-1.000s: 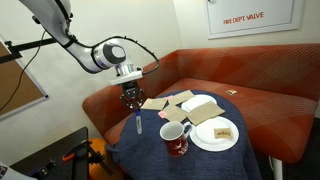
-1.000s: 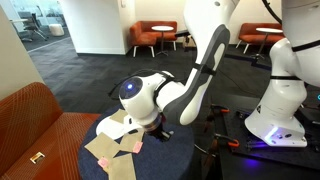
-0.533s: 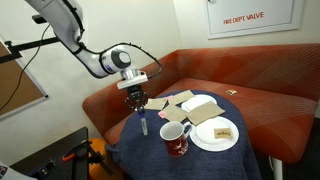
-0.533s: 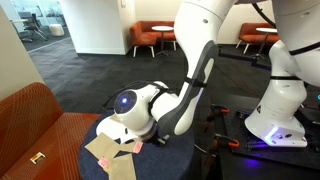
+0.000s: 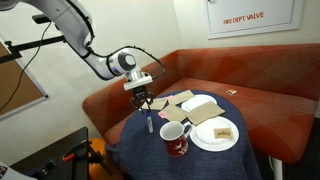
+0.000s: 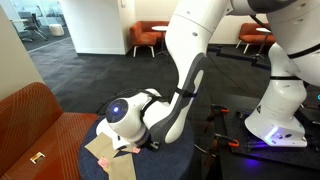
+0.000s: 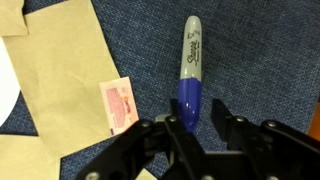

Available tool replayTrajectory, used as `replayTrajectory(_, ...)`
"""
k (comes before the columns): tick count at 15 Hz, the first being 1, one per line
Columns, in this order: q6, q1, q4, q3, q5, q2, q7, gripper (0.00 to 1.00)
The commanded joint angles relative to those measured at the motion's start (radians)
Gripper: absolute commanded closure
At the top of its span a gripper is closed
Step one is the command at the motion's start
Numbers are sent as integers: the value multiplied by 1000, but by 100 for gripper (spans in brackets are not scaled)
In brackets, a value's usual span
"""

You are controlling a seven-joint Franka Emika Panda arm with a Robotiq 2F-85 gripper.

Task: Take the marker out of the cup and put it on the table

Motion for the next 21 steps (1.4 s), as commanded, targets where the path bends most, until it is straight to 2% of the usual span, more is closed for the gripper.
replayTrajectory(1,-31,23,37,-15,-24,14,24,30)
replayTrajectory(4,-18,26,15,-17,-26,-8,38,6)
replayTrajectory(5,-17,26,6,-17,-25,-18,44,1)
replayTrajectory(12,2,17,-53,-15,-18,-122,100,0)
replayTrajectory(21,10,5,-138,-22,-24,-326,151,0)
